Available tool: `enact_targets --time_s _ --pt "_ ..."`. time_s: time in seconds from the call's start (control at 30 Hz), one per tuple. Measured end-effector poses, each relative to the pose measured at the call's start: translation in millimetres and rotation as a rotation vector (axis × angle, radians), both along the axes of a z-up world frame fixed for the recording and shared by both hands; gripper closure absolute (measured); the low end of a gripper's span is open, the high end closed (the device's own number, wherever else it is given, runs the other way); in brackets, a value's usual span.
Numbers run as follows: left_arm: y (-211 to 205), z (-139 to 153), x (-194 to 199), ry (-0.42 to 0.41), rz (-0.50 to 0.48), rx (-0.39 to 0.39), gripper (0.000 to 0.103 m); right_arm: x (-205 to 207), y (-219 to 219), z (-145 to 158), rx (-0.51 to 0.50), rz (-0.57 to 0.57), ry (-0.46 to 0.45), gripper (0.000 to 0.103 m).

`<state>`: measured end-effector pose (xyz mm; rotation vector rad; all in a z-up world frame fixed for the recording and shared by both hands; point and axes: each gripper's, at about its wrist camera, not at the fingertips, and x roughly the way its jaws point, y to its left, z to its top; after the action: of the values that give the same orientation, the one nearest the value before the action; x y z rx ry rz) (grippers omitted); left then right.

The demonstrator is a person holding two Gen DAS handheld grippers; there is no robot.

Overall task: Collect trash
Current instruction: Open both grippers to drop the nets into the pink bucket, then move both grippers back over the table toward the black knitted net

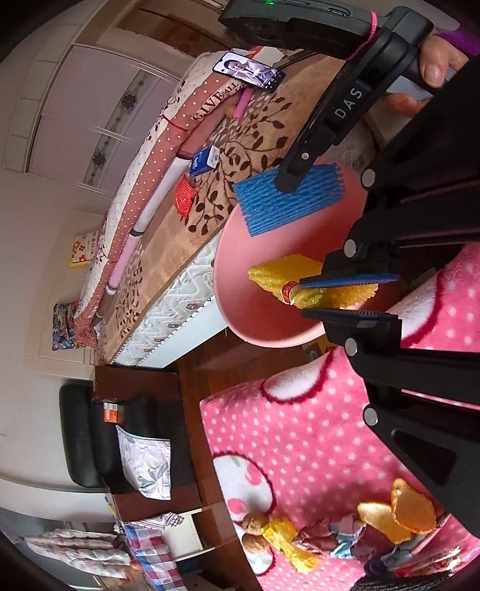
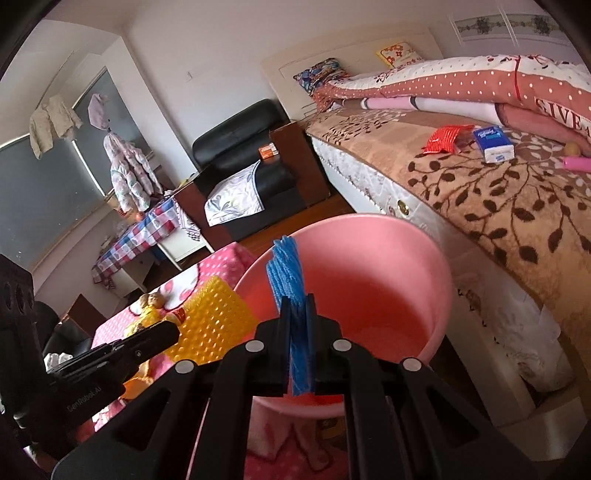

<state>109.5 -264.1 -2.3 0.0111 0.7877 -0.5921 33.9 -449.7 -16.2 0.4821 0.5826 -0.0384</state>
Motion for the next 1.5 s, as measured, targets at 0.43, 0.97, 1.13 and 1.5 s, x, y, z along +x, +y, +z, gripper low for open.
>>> enact_targets --time_s 0.43,0.97,1.13,1.5 --pt "1.9 -1.9 0.4 -0.005 -0.015 -0.012 0.065 10.5 1.8 -13.8 -0.039 -0.015 0.060 0.095" --pt "35.7 21.0 -18.0 -0.038 0.020 -0.065 0.062 -3.1 23.0 2.2 -0.073 -0.002 0.052 0.068" --pt "52.8 29.6 -25.2 -0.050 0.042 -0.082 0.061 -9.7 35.4 10.5 -0.085 0.015 0.041 0.068" --pt "101.8 45.9 -43.2 -0.080 0.104 -0.104 0.059 -23.1 68.7 26.7 -0.093 0.072 0.014 0.068"
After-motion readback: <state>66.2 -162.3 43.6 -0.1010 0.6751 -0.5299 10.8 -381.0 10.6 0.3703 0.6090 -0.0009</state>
